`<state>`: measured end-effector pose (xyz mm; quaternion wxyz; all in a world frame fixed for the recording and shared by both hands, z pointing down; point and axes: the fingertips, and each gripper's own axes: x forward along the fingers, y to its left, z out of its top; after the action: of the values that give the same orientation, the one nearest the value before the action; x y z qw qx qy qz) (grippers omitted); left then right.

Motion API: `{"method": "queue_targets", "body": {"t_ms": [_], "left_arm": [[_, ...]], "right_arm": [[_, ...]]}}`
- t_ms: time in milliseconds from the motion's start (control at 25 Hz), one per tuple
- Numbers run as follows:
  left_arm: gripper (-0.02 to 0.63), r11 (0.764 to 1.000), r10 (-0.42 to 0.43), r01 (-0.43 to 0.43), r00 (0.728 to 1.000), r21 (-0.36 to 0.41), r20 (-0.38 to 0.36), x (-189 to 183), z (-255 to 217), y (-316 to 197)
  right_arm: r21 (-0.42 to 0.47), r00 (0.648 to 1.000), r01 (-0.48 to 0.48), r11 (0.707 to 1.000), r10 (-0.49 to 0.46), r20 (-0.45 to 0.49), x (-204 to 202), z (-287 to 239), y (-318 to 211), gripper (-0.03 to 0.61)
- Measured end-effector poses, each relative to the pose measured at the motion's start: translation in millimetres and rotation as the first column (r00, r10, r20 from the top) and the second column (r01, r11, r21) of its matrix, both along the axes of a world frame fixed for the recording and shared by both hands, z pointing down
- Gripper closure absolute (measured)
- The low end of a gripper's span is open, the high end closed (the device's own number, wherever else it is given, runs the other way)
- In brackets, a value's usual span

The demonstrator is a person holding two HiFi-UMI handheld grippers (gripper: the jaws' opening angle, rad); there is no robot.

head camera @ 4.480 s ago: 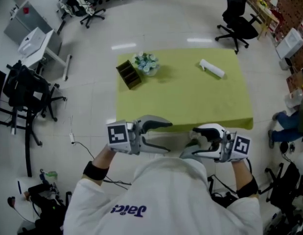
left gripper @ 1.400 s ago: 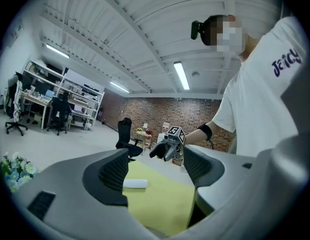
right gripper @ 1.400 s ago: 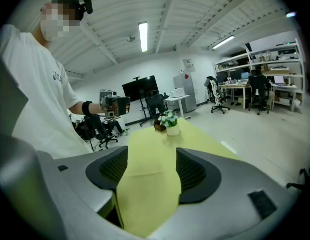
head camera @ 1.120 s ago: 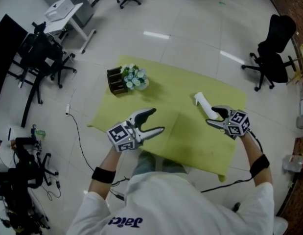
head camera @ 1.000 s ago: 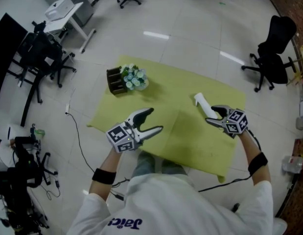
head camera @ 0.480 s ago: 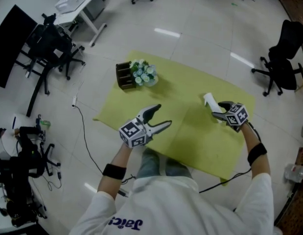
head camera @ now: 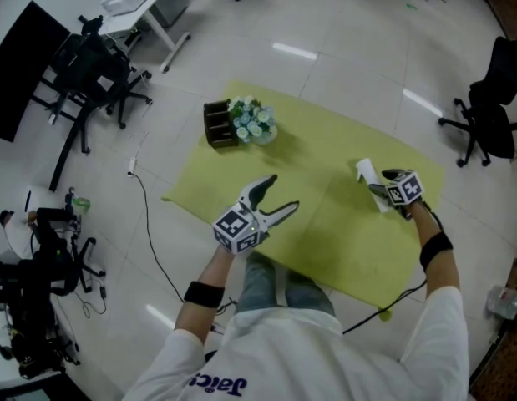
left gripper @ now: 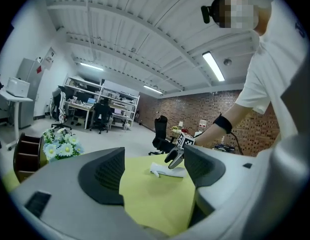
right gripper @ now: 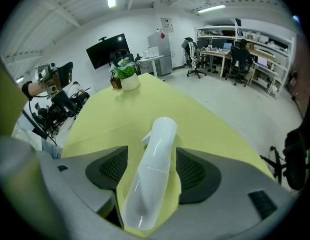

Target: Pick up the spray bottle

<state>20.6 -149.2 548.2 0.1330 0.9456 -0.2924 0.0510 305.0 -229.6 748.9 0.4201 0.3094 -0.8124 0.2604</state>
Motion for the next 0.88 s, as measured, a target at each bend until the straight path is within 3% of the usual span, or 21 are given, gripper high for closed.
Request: {"method": "queue_targets", "body": {"t_ms": [400,880], "left_arm": [[0.259,1.000,-0.030,0.029,0.999,0.008,0.020,0,20,-7],[0.258,0.989,-0.140,0.138,0.989,0.057,0.041,-23,19,-33]], "right_arm": [[-0.056,0.997,0.002,0.998,-0.006,-0.070,-10,29,-25,0.264],[-0.130,0.984,0.045,0.990,-0.066,-0.164,-18,45,-37,0.264]]}}
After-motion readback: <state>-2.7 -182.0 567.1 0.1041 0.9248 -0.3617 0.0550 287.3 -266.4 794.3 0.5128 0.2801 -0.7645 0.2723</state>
